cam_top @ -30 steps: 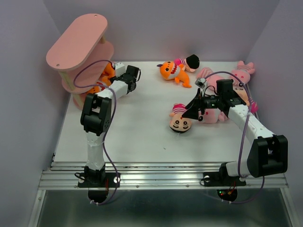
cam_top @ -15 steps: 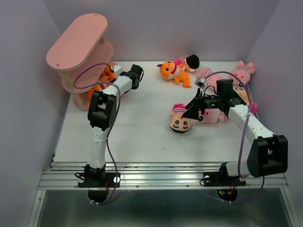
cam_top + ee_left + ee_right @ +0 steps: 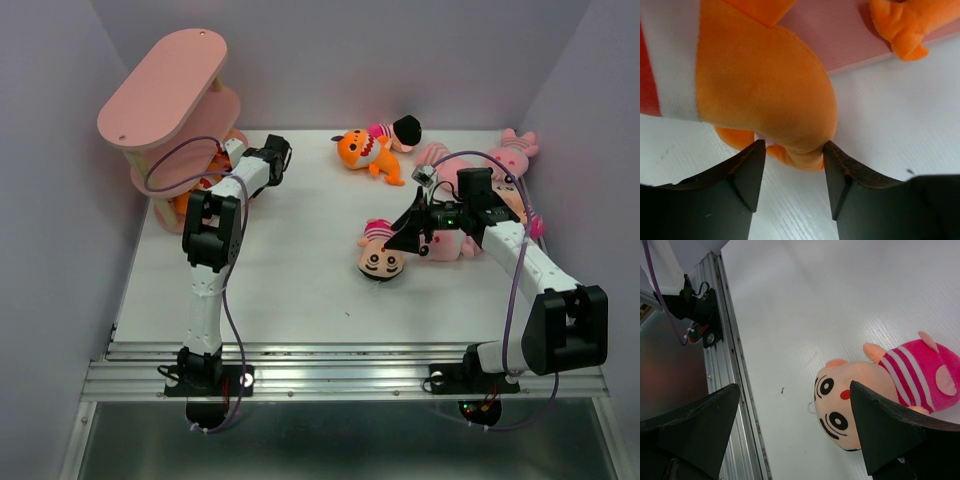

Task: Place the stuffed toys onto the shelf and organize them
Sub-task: Place the stuffed toy onto shelf

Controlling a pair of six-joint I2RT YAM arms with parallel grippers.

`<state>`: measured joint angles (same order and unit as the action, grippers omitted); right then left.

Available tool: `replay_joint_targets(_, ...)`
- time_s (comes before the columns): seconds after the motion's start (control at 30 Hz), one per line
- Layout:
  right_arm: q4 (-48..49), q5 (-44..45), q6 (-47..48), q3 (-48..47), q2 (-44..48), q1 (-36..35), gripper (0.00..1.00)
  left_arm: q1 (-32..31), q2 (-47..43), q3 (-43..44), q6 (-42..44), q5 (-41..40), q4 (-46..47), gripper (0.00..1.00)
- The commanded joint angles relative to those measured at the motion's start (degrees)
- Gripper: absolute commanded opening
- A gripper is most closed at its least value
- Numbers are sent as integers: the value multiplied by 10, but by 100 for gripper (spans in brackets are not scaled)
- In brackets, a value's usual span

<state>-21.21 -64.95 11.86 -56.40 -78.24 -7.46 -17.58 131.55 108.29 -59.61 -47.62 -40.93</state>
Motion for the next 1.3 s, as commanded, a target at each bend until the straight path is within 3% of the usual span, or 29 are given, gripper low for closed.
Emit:
replay_joint_targets(0.0, 1, -11, 11, -7, 2, 4, 96, 12, -1, 21, 13, -27, 0, 57)
replay_joint_targets(0.13, 1, -10, 11, -8, 1, 4, 96, 12, -4, 12, 35, -28, 18, 46)
replay_joint_targets(0.37, 0, -11, 12, -7, -1, 4, 96, 13, -27, -23, 68, -20, 65, 1)
replay_joint_targets(0.57, -1, -11, 12, -8, 0, 4, 96, 4, -59, -67, 105, -9, 114, 0)
replay_joint_targets(0.87, -3, -12, 13, -9, 0, 4, 96, -47, -142, -149, 258, 27, 269, 0)
replay_joint_targets(1.07, -4, -12, 13, -10, 0, 4, 96, -44, -161, -200, 362, 80, 360, 0)
replay_joint_targets(1.27, -5, -12, 14, -9, -1, 4, 96, -33, -177, -233, 415, 99, 407, 0)
